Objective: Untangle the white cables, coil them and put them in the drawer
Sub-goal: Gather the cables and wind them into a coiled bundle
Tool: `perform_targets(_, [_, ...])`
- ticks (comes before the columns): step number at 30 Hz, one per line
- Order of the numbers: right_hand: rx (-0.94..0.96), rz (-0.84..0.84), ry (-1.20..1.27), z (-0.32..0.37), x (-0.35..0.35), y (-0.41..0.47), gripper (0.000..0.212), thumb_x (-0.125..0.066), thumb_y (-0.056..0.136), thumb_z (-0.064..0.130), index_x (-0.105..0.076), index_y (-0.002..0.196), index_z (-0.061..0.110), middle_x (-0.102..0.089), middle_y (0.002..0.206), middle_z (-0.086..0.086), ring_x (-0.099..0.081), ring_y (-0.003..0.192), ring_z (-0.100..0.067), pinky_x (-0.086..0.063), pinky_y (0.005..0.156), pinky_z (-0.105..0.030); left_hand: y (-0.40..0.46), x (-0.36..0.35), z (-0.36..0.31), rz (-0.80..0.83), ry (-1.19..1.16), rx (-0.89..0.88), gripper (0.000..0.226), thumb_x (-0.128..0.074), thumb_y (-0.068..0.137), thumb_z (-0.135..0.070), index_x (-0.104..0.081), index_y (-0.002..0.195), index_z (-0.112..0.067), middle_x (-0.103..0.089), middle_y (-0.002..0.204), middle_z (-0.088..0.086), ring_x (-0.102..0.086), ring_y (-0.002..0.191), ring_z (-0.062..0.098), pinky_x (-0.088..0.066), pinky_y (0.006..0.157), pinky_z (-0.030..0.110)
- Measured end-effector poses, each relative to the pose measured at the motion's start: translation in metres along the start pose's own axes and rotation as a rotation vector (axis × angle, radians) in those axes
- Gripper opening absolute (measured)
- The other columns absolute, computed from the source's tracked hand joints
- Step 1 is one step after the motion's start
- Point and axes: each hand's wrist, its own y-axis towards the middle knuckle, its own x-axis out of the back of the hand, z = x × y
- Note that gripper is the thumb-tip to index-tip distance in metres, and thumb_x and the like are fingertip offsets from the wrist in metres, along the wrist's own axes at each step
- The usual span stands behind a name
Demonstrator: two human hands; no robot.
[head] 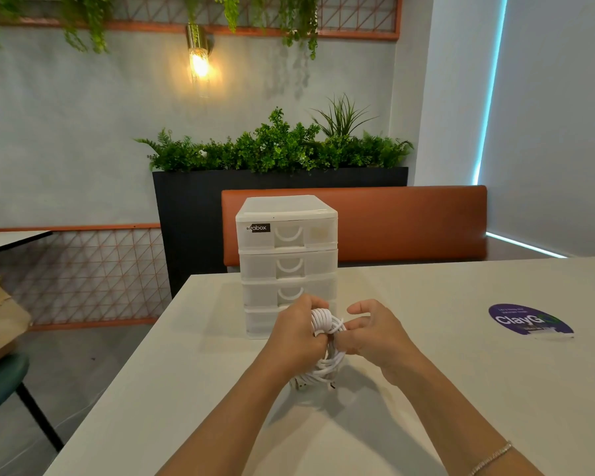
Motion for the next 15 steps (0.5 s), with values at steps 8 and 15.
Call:
perform_targets(8, [0.008, 0.046, 0.007, 0.002, 0.0013, 0.0009, 0.044, -0.069, 0.066, -0.007, -0.046, 0.091, 0.021, -0.062, 0.082, -0.009, -0.059, 0.074, -0.022, -0.049, 0.064, -0.029, 0.0009, -0.0002, -0.0021, -0.005, 0.001, 0.004, 0.042, -0.067, 0.081, -0.008, -0.05, 0.117, -0.02, -0.051, 0.097, -0.008, -0.051, 0.084, 0.007, -0.039, 0.054, 0.003])
perform_targets(15, [-0.002, -0.008, 0.012, 0.0024, 0.0012, 0.0021, 0.034, -0.077, 0.061, -0.005, -0.058, 0.083, 0.013, -0.067, 0.084, -0.012, -0.068, 0.08, -0.027, -0.058, 0.072, -0.036, -0.0004, 0.0047, 0.0011, 0.034, -0.022, 0.015, 0.038, -0.062, 0.083, -0.007, -0.051, 0.114, -0.026, -0.054, 0.097, -0.008, -0.054, 0.082, 0.007, -0.042, 0.06, 0.008])
